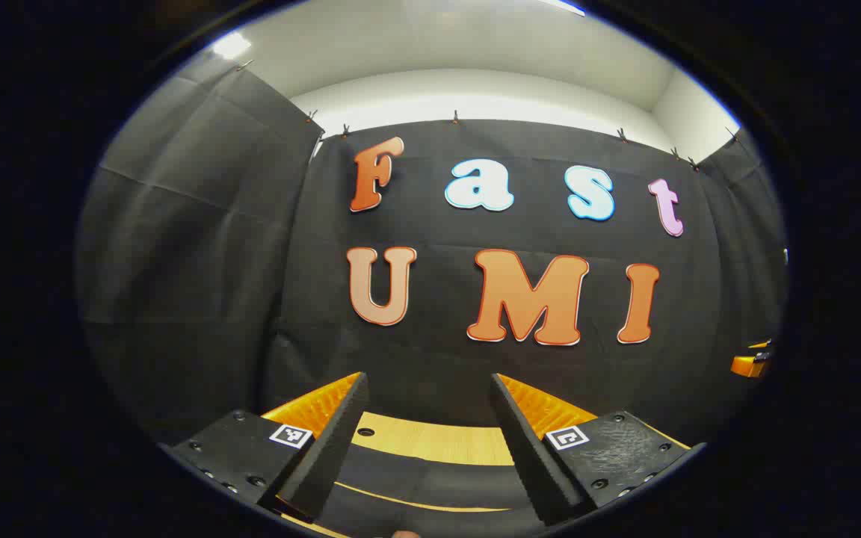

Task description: Grasp the waist and the cuffs of the jeans and fold them to make the two legs overlap; first hold the waist and fold one-third of the jeans toward the cuffs, then hold the cuffs and fold the remaining one-third in the same direction to finish folding.

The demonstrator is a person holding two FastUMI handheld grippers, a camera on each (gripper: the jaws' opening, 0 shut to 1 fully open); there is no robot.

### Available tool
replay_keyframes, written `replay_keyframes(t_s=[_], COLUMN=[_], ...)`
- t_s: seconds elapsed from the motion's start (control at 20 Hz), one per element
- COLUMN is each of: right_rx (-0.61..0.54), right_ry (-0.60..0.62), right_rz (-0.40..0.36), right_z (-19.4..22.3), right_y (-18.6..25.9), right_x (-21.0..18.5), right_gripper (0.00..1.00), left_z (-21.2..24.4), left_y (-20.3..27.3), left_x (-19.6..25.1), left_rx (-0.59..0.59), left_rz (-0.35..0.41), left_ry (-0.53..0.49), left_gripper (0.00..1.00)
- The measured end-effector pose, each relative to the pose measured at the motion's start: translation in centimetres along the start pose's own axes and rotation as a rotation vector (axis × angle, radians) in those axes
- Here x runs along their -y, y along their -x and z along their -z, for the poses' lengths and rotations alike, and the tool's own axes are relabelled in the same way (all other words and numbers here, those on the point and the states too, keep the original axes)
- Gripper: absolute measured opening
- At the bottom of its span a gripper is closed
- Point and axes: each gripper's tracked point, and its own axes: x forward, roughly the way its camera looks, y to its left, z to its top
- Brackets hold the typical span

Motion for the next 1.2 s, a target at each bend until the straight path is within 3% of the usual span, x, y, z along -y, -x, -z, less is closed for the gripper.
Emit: replay_keyframes(t_s=[0.25, 0.55, 0.75, 1.2], right_rx=[-0.010, -0.017, -0.020, -0.038], right_ry=[-0.037, -0.032, 0.029, -0.032], right_rz=[0.041, -0.010, -0.032, -0.081], right_z=[1.6, 1.9, 1.9, 2.4], right_y=[-0.2, -0.9, -1.4, -2.3], right_x=[-3.2, -7.6, -8.2, -8.8], right_gripper=[1.00, 0.97, 0.97, 0.97], left_z=[1.9, 2.9, 2.6, 3.8], left_y=[-2.9, -3.8, -3.6, -3.1], left_x=[-2.7, -7.8, -8.7, -9.3], left_rx=[-0.057, -0.086, -0.065, -0.087], left_rz=[0.048, -0.001, -0.029, -0.069], left_ry=[-0.019, 0.002, -0.008, 0.003], left_gripper=[0.96, 0.96, 0.96, 0.96])
